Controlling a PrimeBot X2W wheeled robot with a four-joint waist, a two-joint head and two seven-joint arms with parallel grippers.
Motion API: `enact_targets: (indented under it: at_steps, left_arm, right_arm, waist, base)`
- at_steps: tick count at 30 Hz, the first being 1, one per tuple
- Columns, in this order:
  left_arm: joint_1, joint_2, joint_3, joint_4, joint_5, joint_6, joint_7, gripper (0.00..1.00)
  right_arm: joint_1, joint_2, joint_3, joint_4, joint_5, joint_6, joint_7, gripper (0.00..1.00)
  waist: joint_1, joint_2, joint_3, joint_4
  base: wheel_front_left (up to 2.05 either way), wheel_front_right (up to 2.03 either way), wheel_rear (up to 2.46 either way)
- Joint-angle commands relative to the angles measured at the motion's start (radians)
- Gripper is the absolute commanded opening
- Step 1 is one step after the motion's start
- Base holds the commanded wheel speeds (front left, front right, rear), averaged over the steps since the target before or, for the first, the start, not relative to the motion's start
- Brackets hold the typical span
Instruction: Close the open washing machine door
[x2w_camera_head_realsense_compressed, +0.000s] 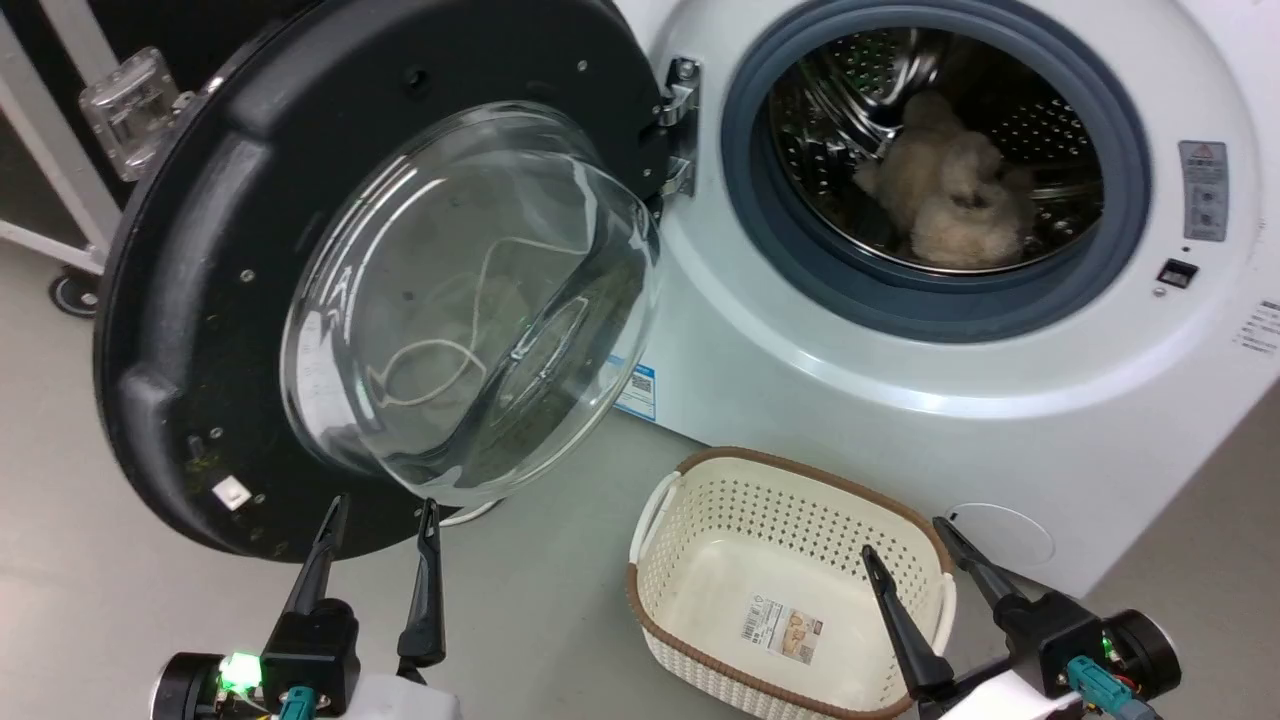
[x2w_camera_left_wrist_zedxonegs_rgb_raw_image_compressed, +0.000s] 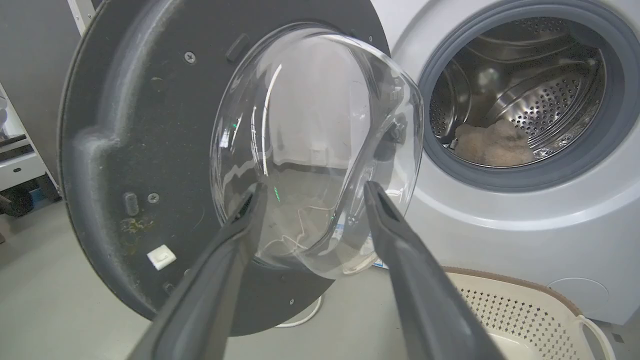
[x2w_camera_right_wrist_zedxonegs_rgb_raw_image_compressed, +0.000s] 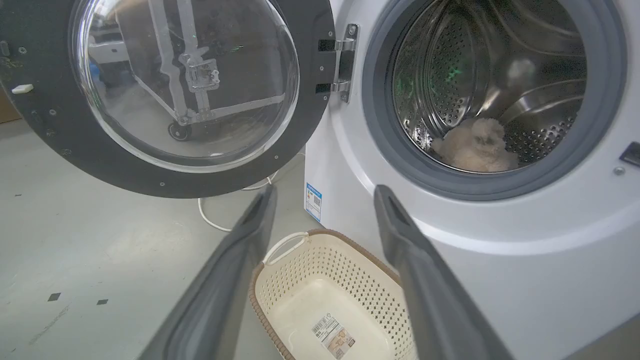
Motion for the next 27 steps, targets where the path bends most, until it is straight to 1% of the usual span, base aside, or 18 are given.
enact_targets:
  at_steps: [1,2,3,4,10,13,15,16,20,23,27]
  left_arm:
    - [0.013,0.006,-0.004,-0.004,-0.006,0.006,-0.011,1.0]
    - [0.015,0.006,-0.005,-0.001,-0.01,0.005,-0.013,1.0]
    - [0.016,0.005,-0.005,0.006,-0.016,0.002,-0.015,0.53]
    - [0.017,0.005,-0.005,0.012,-0.023,-0.002,-0.017,0.0]
    - [0.006,0.006,0.008,-0.007,-0.036,-0.003,-0.029,0.0]
    - [-0.007,-0.005,0.041,-0.037,-0.074,-0.003,-0.036,0.0]
    - [-0.03,-0.01,0.069,-0.067,-0.101,-0.011,-0.04,0.0]
    - [-0.076,-0.018,0.138,-0.112,-0.156,-0.021,-0.046,0.0]
    - [-0.153,-0.013,0.247,-0.116,-0.265,-0.054,-0.055,0.0]
    - [-0.234,0.025,0.317,-0.059,-0.364,-0.083,-0.042,0.0]
    - [-0.368,0.092,0.425,0.06,-0.548,-0.099,0.076,0.0]
  right_arm:
    - [-0.01,-0.006,0.005,0.007,-0.004,0.001,-0.013,1.0]
    - [-0.009,-0.006,0.006,0.009,-0.005,0.001,-0.015,1.0]
    - [-0.009,-0.006,0.007,0.01,-0.005,0.001,-0.017,1.0]
    - [-0.009,-0.006,0.008,0.012,-0.005,0.001,-0.019,1.0]
    - [-0.003,-0.004,0.009,0.016,-0.001,0.001,-0.031,1.0]
    - [0.003,-0.003,0.006,0.017,-0.004,0.001,-0.038,1.0]
    - [0.01,-0.002,0.003,0.016,-0.007,0.001,-0.042,1.0]
    - [0.021,0.0,-0.005,0.015,-0.005,0.001,-0.048,1.0]
    - [0.033,0.003,-0.015,0.011,-0.013,0.001,-0.056,1.0]
    - [0.041,0.004,-0.024,0.004,-0.023,0.001,-0.063,1.0]
    - [0.03,-0.003,-0.018,0.0,-0.036,0.001,-0.071,1.0]
  waist:
    - [0.0,0.0,0.0,0.009]
    - [0.0,0.0,0.0,0.013]
    - [0.0,0.0,0.0,0.017]
    - [0.0,0.0,0.0,0.021]
    - [0.0,0.0,-0.002,0.046]
    - [0.0,0.0,-0.001,0.059]
    - [0.0,0.0,0.0,0.069]
    - [0.0,0.0,0.003,0.081]
    - [0.0,0.0,0.013,0.094]
    - [-0.0001,0.0,0.026,0.098]
    - [-0.0001,0.0,0.058,0.081]
  base:
    - [0.0,0.0,0.0]
    - [0.0,0.0,0.0]
    - [0.0,0.0,0.0]
    - [0.0,0.0,0.0]
    - [0.0,0.0,0.0]
    - [0.0,0.0,0.0]
    - [0.0,0.0,0.0]
    - [0.0,0.0,0.0]
    - [0.0,0.0,0.0]
    - [0.0,0.0,0.0]
    - [0.0,0.0,0.0]
